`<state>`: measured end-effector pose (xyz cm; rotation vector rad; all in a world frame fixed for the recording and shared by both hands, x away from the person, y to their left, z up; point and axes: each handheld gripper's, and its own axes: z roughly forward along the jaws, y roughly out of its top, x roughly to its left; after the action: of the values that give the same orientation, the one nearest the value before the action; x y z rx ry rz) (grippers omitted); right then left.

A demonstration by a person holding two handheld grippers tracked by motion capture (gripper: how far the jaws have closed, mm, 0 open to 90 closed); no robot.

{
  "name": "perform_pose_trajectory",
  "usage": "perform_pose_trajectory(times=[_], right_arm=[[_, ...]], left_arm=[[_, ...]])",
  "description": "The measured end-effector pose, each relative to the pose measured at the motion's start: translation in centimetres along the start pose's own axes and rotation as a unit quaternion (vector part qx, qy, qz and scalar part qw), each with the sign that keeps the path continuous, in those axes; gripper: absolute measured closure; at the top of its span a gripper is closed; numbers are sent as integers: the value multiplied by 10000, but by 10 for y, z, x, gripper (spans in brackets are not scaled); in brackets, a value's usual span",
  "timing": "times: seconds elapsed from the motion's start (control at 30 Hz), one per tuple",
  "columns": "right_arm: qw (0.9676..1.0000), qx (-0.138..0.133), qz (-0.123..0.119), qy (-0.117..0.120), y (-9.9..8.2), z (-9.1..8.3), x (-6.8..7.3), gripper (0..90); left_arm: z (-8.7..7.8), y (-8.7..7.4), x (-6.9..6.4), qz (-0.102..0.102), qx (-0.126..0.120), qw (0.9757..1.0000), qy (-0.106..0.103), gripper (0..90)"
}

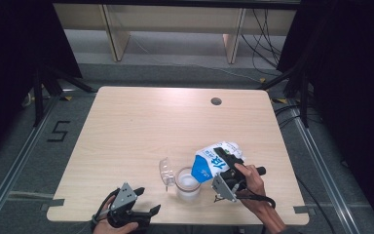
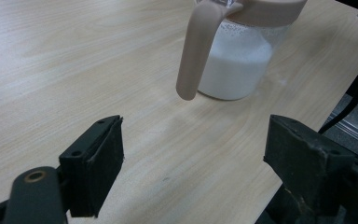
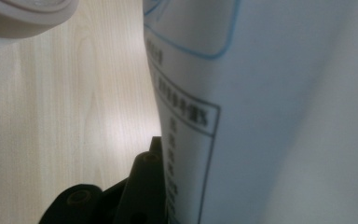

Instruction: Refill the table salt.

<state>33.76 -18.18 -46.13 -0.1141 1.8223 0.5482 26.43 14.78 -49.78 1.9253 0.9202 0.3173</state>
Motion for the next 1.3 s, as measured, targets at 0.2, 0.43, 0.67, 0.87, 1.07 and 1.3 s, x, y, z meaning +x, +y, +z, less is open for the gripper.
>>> perform_pose_trajectory(times=[0.2, 0.43, 0.67, 0.87, 1.07, 1.3], right_arm=[[9993, 66, 307, 184, -4, 2, 0, 766], [9996, 86, 204, 163, -8, 5, -6, 777], [9964, 220, 726, 374, -13, 6, -1, 811], [9912, 269, 1177, 542, -19, 8, -2, 813], [9841, 123, 1617, 730, -29, 13, -8, 819], [9585, 124, 2691, 934, -41, 17, -8, 828]], left_arm=[[0, 0, 0, 14, 7, 10000, -3, 190], [0, 0, 0, -3, -8, 10000, -7, 190], [0, 0, 0, 11, 3, 10000, -8, 190], [0, 0, 1, 43, 34, 10000, -1, 190], [1, 0, 0, 31, 17, 10000, -41, 190], [1, 0, 1, 29, 18, 10000, -28, 191]])
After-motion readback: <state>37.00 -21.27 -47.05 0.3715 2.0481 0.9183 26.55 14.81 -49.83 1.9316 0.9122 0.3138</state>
